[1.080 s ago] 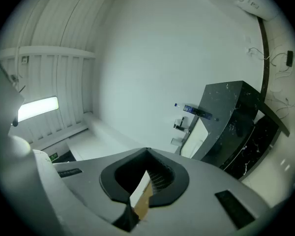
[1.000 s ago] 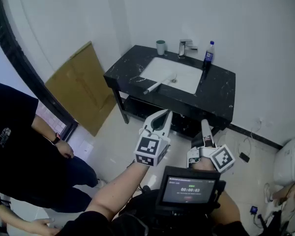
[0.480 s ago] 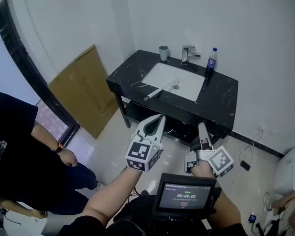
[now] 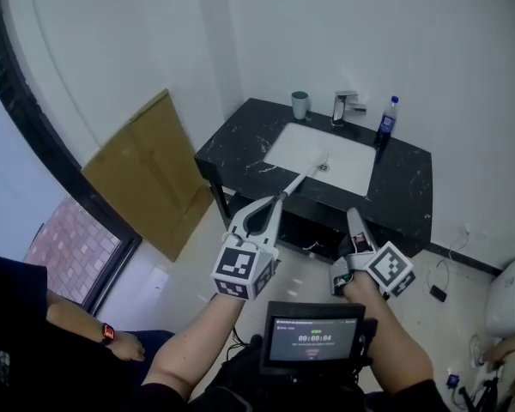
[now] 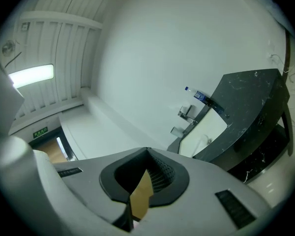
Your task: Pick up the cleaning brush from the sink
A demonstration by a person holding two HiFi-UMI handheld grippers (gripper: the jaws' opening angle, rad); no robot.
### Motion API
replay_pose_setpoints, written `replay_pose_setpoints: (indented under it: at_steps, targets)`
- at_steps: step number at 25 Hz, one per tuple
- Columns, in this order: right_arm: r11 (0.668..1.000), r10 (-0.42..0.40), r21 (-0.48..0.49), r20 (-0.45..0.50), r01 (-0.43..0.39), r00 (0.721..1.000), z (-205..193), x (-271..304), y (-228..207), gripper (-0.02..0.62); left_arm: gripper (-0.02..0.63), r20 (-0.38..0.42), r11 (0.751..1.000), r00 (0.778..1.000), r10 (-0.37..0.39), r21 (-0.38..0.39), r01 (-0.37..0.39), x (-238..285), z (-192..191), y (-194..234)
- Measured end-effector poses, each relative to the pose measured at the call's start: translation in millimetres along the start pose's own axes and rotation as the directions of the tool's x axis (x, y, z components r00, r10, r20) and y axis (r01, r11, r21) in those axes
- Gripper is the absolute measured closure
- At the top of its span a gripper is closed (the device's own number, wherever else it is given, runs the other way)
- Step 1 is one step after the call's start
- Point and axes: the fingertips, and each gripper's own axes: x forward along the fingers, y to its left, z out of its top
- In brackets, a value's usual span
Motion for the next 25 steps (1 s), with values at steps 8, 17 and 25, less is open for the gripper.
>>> replay_pose_setpoints:
  at_steps: [8, 17, 25]
  targets:
    - [0.993, -0.083, -0.084, -0.005, 0.083, 0.997, -35, 127, 19, 0.583, 0.597, -0.047, 0.996, 0.996, -0.072, -0.057, 0.069, 40, -12, 135]
    - [0.979, -0.182, -0.104, -0.029, 0.178, 0.983, -36, 269, -32, 0.440, 0.597, -0.081, 0.992, 0.990, -0.118, -0.061, 0.113, 151, -39, 245]
    - [0.907, -0.391, -0.174, -0.010, 0.384, 0.920, -25, 376, -73, 0.440, 0.597, -0.135, 0.969, 0.961, -0.240, -0.089, 0.229, 241, -56, 350]
